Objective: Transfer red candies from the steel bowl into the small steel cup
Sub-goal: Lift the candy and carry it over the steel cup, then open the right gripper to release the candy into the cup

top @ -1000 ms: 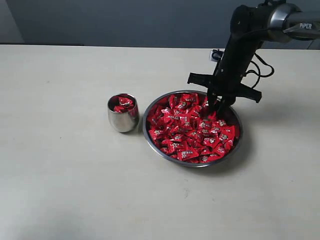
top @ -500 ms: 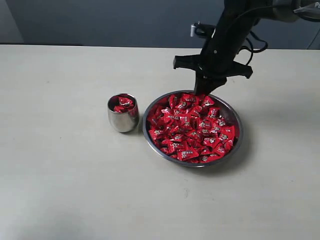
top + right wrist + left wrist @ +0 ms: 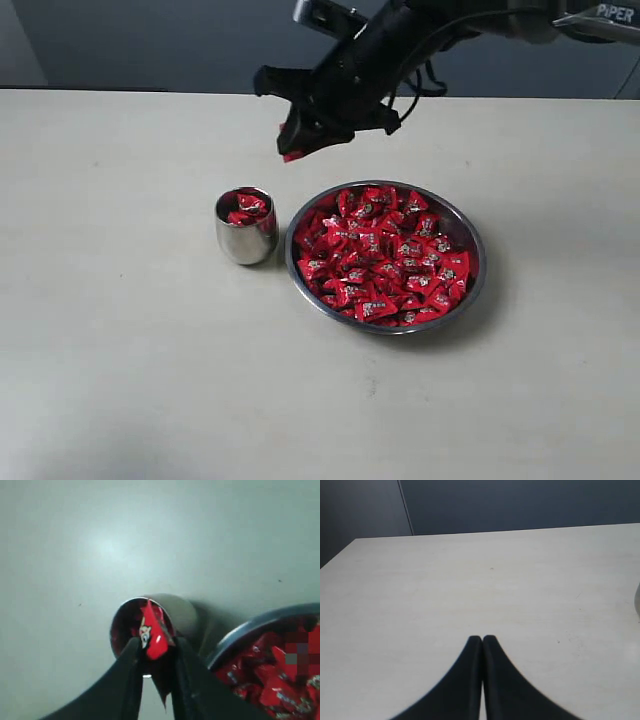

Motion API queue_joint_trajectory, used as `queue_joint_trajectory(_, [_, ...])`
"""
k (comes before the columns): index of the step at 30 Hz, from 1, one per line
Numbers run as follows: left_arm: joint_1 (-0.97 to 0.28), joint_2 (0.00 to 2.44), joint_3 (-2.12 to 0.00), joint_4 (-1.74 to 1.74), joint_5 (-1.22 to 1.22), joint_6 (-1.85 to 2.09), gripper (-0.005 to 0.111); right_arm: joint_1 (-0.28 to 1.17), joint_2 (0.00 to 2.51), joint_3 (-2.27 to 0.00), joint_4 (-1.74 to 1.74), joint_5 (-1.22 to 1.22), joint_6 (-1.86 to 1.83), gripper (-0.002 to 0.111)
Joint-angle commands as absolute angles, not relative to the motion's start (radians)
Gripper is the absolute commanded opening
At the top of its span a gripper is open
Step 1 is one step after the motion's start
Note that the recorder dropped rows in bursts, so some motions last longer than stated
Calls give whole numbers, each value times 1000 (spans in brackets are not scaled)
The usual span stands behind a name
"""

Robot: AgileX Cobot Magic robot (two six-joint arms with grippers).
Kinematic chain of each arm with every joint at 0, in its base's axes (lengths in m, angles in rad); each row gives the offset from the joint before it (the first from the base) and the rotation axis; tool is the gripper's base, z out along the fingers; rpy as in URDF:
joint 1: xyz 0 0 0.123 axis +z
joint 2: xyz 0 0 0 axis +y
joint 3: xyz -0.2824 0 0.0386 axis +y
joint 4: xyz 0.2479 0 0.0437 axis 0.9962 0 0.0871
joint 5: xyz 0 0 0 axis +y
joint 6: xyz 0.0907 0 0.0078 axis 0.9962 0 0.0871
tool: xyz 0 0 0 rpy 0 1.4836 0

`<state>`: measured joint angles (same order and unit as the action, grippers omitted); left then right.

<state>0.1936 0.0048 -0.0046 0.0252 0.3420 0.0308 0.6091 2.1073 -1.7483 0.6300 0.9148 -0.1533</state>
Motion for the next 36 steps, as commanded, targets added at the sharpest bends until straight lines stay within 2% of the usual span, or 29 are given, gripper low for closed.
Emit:
queue_joint_trajectory(1, [187, 0, 0, 27, 334, 29, 0, 661, 2140, -1831, 631, 918, -183, -1])
queue_joint_trajectory(7, [187, 0, 0, 27, 334, 29, 0, 732, 2226, -1949, 551, 995, -181, -1])
queue_joint_trajectory(13, [187, 0, 0, 27, 334, 29, 0, 740, 2267, -1954, 466, 1056, -152, -1])
queue_joint_trajectory(21, [187, 0, 0, 27, 334, 29, 0, 740, 2269, -1954, 452, 1014, -157, -1])
queue_joint_trajectory(29, [187, 0, 0, 27, 334, 29, 0, 740, 2300, -1954, 452, 1039, -157, 30])
queue_joint_trajectory(36, [187, 0, 0, 27, 334, 29, 0, 740, 2300, -1954, 459, 1039, -157, 31])
